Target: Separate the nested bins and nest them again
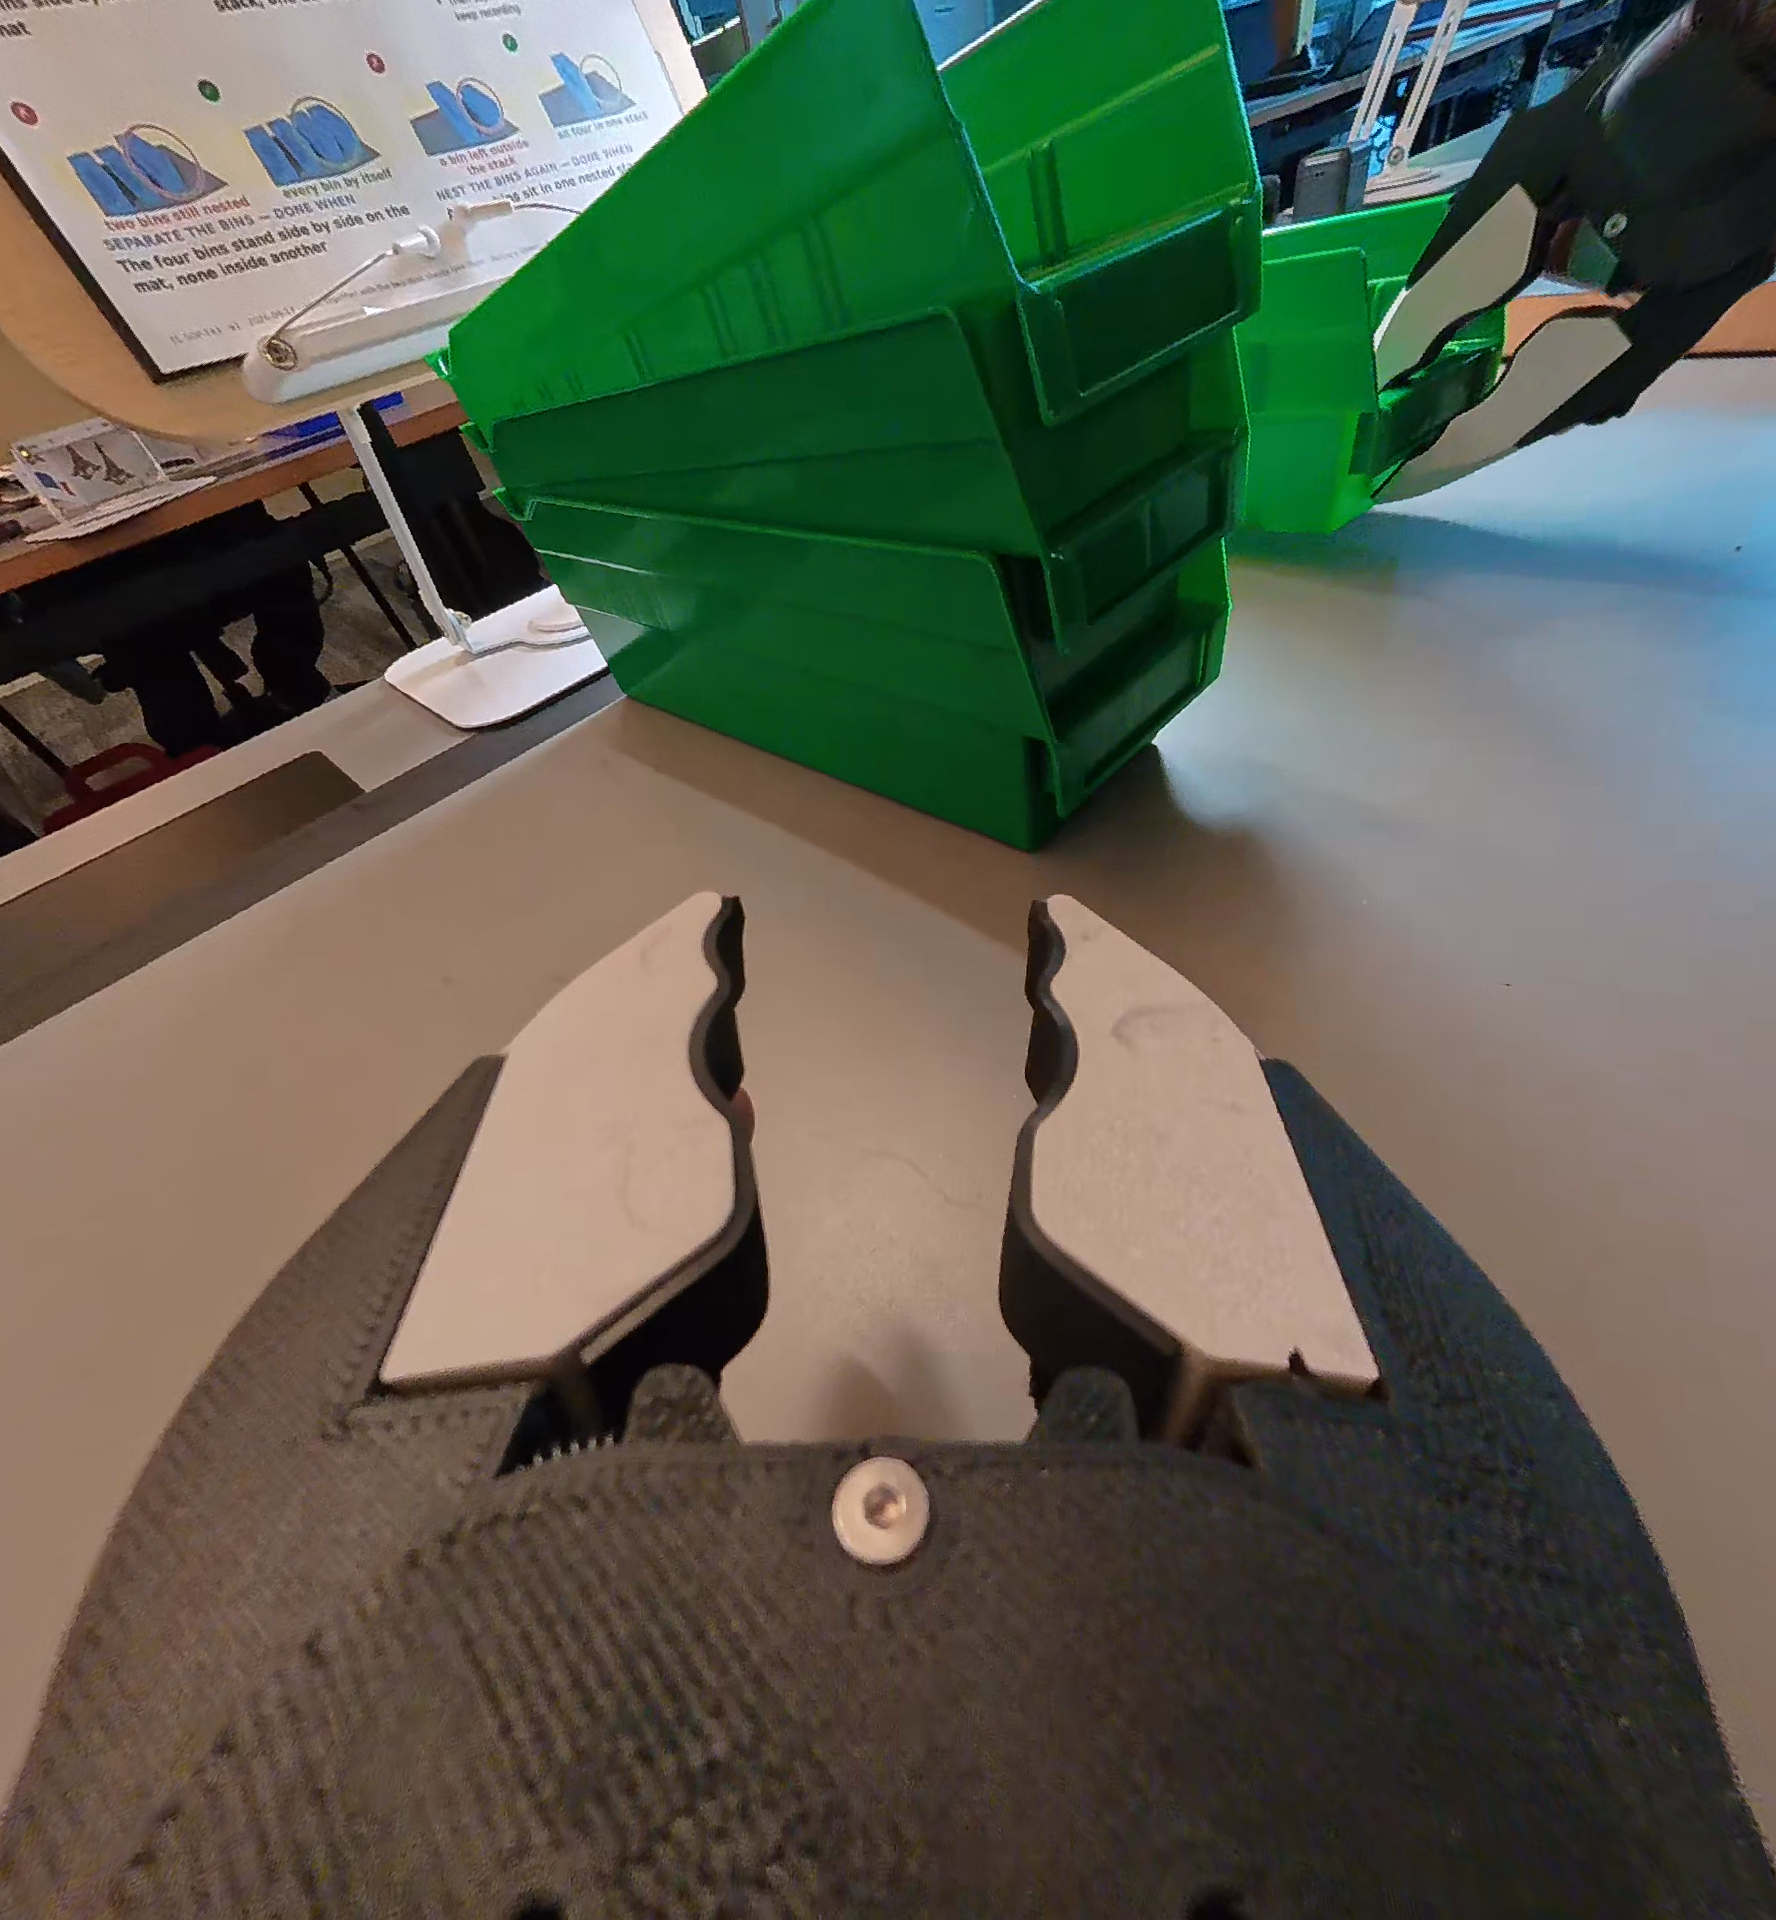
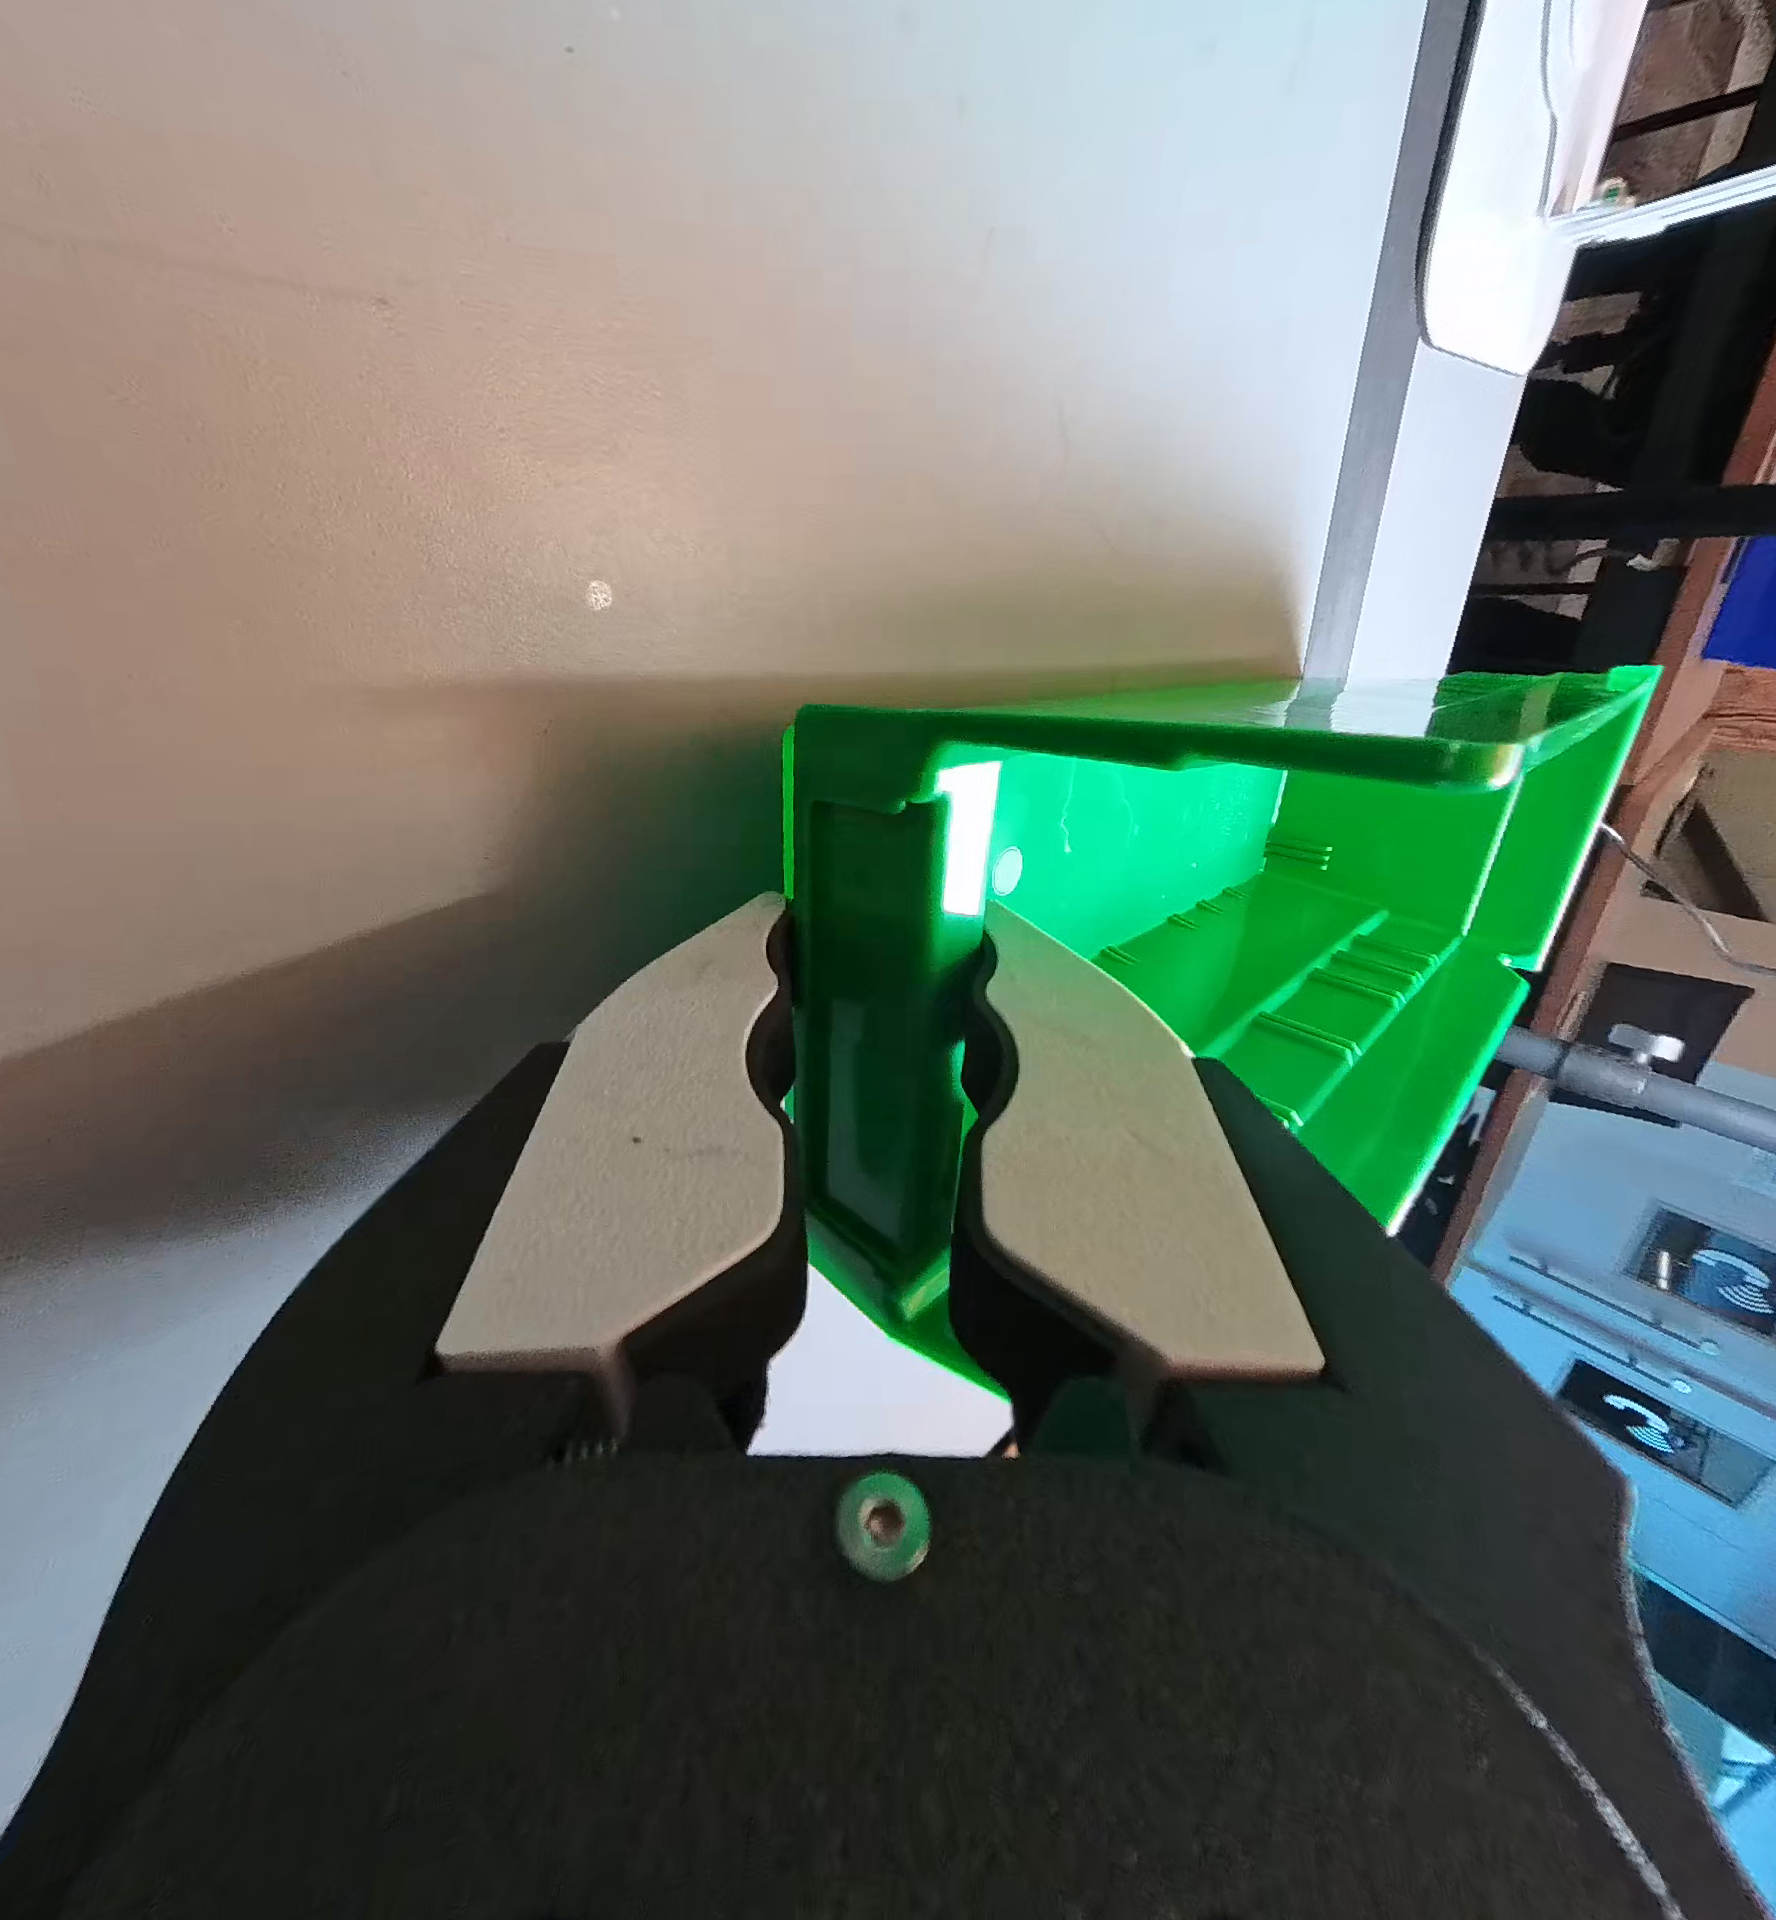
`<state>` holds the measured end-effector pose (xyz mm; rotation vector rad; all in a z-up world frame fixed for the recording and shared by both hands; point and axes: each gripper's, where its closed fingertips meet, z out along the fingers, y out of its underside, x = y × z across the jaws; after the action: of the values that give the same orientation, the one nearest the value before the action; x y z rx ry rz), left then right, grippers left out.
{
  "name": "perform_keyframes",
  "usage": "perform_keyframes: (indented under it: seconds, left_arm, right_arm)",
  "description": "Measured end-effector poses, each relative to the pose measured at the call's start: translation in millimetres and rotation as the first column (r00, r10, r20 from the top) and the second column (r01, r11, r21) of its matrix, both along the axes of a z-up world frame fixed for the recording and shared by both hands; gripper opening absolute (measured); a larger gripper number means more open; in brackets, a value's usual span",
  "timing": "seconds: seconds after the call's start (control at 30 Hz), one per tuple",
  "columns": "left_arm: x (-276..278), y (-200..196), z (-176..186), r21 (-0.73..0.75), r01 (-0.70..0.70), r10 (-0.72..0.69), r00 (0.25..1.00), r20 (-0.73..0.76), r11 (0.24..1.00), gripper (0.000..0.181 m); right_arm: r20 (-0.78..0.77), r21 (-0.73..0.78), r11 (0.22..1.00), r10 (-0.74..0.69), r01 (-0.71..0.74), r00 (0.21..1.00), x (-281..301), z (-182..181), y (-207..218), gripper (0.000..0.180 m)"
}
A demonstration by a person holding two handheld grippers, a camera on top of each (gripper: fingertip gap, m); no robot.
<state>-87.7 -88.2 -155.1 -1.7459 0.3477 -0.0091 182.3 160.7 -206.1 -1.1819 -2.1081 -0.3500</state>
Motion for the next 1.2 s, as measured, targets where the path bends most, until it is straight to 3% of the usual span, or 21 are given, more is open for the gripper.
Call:
perform_keyframes:
  seconds: [0.13, 0.23, 0.4, 0.5, 0.63, 0.8, 0.93, 1.03, 1.2]
  left_arm:
    - [0.9, -0.1, -0.5, 0.000, 0.001, -0.001, 1.000, -0.013, 1.000, 0.053]
    - [2.1, -0.2, -1.1, 0.001, 0.002, -0.002, 0.999, -0.033, 1.000, 0.053]
    - [2.7, -0.6, 0.2, 0.004, 0.003, -0.003, 1.000, -0.028, 1.000, 0.053]
    - [2.6, -0.3, 2.7, 0.008, 0.000, 0.000, 1.000, -0.022, 1.000, 0.053]
    - [5.4, 1.1, 18.6, 0.046, 0.004, -0.002, 0.999, -0.039, 0.999, 0.053]
    - [25.0, 14.9, 55.0, 0.044, 0.079, -0.072, 0.985, -0.154, 0.996, 0.054]
    - [61.3, 38.6, 82.6, -0.085, 0.195, -0.211, 0.936, -0.282, 0.977, 0.056]
    - [91.1, 58.7, 92.7, -0.223, 0.253, -0.326, 0.850, -0.413, 0.941, 0.054]
    - [116.7, 93.2, 75.6, -0.498, 0.184, -0.458, 0.727, -0.512, 0.848, 0.053]
  right_arm:
    - [0.009, 0.028, 1.000, -0.001, 0.000, 1.000, 2.0, -7.0, 0.0, 0.028]
    - [-0.028, 0.010, 1.000, -0.026, 0.027, 0.999, 2.3, -5.8, -4.2, 0.040]
    - [-0.312, -0.122, 0.991, -0.097, 0.061, 0.945, -3.2, 34.2, -32.4, 0.050]
    - [-0.557, -0.316, 0.944, -0.266, 0.095, 0.787, 1.9, 66.2, -52.0, 0.057]
    - [-0.734, -0.541, 0.841, -0.454, -0.031, 0.505, 20.3, 97.8, -87.7, 0.065]
    - [-0.774, -0.589, 0.805, -0.532, -0.079, 0.344, 49.5, 97.5, -114.7, 0.076]
    - [-0.776, -0.601, 0.795, -0.555, -0.083, 0.301, 56.2, 83.5, -127.4, 0.080]
    - [-0.776, -0.604, 0.792, -0.558, -0.092, 0.295, 54.7, 77.4, -129.2, 0.081]
    - [-0.768, -0.629, 0.765, -0.584, -0.138, 0.265, 56.3, 78.4, -126.3, 0.080]
